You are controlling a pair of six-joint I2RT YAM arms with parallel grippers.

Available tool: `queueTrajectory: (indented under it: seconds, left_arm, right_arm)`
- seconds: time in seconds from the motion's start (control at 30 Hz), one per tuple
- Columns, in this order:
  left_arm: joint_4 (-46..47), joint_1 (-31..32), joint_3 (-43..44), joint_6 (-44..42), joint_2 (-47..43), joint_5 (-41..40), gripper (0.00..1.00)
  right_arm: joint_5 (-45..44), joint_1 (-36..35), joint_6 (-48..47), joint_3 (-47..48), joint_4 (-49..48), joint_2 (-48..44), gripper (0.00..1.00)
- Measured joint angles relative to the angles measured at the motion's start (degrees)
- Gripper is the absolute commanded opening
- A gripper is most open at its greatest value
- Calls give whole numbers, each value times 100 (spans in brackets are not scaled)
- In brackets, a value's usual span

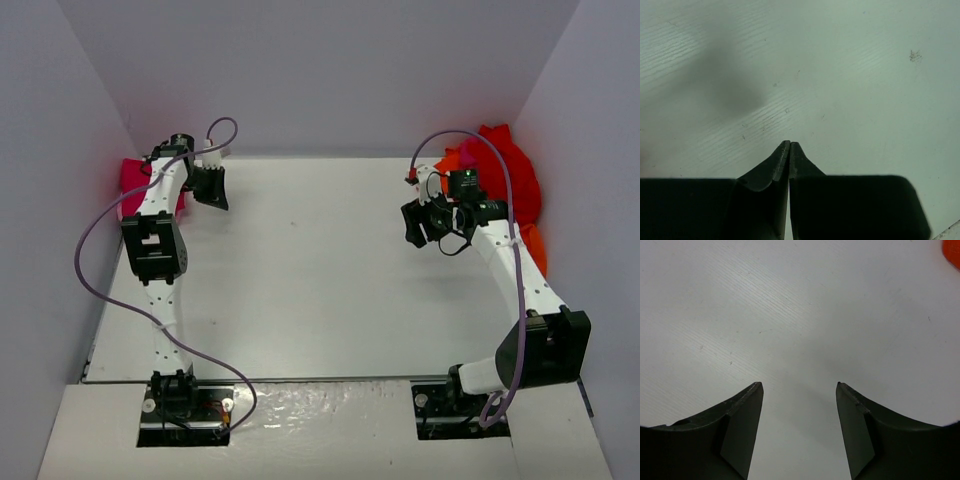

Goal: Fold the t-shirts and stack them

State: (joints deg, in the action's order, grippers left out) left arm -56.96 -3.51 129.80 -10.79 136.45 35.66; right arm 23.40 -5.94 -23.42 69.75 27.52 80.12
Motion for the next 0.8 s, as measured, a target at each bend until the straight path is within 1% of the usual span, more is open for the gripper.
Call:
queueTrajectory:
  seconds: [0.23, 0.43, 0.6, 0.67, 0.8]
  left_arm:
    - [96, -71, 101, 106, 71, -110, 0]
    - [170, -144, 105, 100, 71, -727, 0]
    - [176, -345, 150, 85, 96, -1248, 0]
    - [150, -450, 327, 50, 196, -1528, 0]
    - [80, -642, 944, -4, 627, -1927, 0]
  right_arm:
    - [0, 29, -44, -26, -6, 0, 58]
    - [0, 29, -61, -29, -7, 0, 58]
    - [11, 29, -70, -39, -10, 0, 58]
    - [38, 29, -70, -39, -8, 0, 58]
    - [66, 29, -70, -39, -10, 0, 58]
